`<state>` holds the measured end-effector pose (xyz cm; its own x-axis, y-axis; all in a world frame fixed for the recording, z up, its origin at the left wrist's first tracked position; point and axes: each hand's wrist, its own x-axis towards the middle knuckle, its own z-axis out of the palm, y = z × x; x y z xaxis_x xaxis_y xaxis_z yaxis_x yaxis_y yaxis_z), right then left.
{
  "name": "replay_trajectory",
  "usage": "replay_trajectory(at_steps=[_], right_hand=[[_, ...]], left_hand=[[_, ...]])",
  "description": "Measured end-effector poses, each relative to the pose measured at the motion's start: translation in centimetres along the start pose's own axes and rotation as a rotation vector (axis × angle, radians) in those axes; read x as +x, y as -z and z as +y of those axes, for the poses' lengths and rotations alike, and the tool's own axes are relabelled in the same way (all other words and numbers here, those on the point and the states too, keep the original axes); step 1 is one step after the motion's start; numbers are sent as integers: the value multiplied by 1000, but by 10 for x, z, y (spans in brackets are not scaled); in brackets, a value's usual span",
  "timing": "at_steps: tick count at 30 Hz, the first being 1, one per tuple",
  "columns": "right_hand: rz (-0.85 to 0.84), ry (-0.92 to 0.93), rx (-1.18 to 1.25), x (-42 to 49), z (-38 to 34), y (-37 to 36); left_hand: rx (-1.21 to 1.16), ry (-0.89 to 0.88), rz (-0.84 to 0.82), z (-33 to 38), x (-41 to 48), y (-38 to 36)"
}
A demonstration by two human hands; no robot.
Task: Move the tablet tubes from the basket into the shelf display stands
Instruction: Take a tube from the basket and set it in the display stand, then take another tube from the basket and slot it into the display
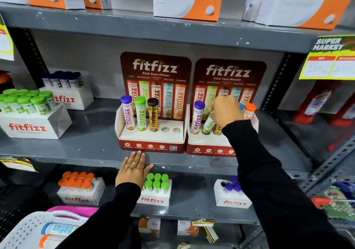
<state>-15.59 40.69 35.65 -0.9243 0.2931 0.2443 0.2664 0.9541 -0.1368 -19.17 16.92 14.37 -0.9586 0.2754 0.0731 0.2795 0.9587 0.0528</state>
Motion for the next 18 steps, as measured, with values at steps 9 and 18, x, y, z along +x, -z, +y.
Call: replay_trajectory(at_steps=[9,18], right_hand=[[47,-24,45,18,2,-15],[38,-23,44,24,1,-22]], left_hand=[[-84,16,27,1,-1,-2],[-28,-25,26,-2,0,2]])
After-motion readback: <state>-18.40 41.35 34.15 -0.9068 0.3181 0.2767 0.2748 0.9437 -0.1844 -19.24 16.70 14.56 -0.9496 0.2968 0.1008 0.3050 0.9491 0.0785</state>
